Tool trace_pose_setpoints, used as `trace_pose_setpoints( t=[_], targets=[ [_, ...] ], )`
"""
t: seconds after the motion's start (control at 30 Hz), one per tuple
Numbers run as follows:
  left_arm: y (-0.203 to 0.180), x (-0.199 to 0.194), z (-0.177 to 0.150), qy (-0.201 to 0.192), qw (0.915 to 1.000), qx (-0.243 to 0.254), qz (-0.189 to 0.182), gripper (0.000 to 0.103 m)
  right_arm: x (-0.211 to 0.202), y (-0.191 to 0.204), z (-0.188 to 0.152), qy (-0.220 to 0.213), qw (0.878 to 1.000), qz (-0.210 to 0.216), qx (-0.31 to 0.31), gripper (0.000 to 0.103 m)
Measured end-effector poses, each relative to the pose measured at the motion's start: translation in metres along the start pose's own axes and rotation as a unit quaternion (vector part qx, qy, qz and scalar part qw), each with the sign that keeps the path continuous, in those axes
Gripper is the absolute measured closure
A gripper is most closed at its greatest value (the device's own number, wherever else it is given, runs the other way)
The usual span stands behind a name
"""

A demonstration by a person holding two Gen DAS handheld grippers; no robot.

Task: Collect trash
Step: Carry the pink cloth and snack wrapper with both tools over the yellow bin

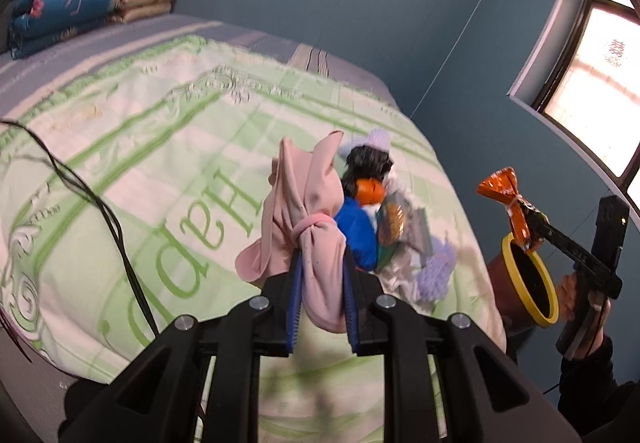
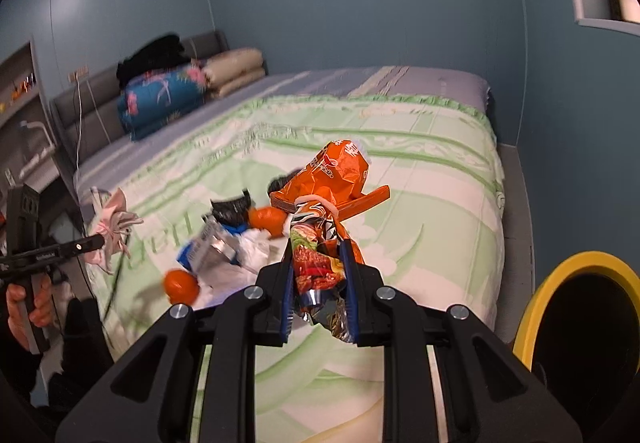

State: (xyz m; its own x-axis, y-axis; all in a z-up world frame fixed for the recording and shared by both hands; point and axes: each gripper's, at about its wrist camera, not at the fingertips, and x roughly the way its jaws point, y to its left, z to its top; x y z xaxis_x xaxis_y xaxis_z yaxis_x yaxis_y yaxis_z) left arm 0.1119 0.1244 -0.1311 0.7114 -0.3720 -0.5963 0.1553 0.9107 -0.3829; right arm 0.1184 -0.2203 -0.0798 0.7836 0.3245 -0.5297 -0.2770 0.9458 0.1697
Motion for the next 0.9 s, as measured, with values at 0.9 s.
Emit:
trace_pose_setpoints(
  t=[0.9],
  targets=[
    [-0.221,0.056,0.051,-0.010,0.9782,0.143,-0.151,0.086,-0.164,-0.076,-0.037,-0.139,0.962,-0.178,0.154,0.084]
  ],
)
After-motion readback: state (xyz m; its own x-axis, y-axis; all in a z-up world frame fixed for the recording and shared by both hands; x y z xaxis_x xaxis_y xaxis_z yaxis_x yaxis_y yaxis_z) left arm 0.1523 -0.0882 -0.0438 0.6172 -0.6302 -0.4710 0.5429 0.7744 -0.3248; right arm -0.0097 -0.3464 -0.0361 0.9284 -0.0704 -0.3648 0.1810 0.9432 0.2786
